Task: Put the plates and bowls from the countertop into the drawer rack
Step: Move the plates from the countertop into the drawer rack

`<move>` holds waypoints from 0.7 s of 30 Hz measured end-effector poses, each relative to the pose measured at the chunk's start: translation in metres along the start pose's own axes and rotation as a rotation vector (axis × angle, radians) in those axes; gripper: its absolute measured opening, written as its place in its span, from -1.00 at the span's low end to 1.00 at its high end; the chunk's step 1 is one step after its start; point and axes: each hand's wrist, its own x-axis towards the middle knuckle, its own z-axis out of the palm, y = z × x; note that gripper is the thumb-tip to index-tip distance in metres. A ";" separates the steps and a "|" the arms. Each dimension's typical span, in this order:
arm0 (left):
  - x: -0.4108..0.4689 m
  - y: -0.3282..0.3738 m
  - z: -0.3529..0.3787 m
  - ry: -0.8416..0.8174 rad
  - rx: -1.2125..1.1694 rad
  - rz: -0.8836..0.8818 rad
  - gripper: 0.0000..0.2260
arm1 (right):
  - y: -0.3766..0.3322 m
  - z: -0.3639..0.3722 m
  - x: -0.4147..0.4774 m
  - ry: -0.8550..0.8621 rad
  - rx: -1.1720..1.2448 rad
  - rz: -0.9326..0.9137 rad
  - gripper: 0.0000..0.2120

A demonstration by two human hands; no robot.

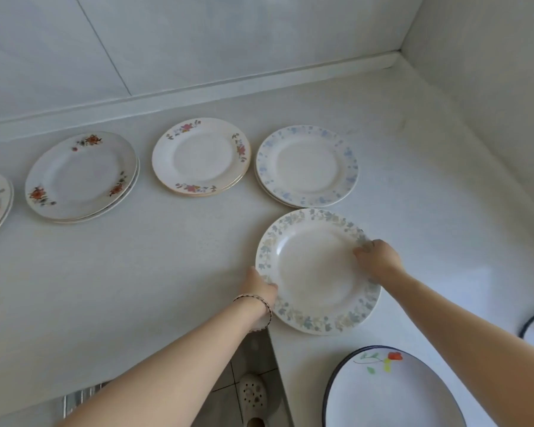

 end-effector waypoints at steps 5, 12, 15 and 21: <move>-0.010 -0.024 -0.018 0.068 -0.006 -0.014 -0.77 | -0.006 0.012 -0.033 0.002 -0.025 -0.056 -0.77; -0.046 -0.122 -0.116 0.223 -0.078 -0.050 -0.73 | -0.069 0.061 -0.133 -0.107 -0.022 -0.343 -0.83; -0.068 -0.186 -0.165 0.281 -0.133 -0.063 -0.74 | -0.099 0.102 -0.181 -0.188 -0.067 -0.457 -0.84; -0.125 -0.319 -0.259 0.344 -0.158 -0.161 -0.88 | -0.135 0.211 -0.282 -0.412 -0.130 -0.606 -0.82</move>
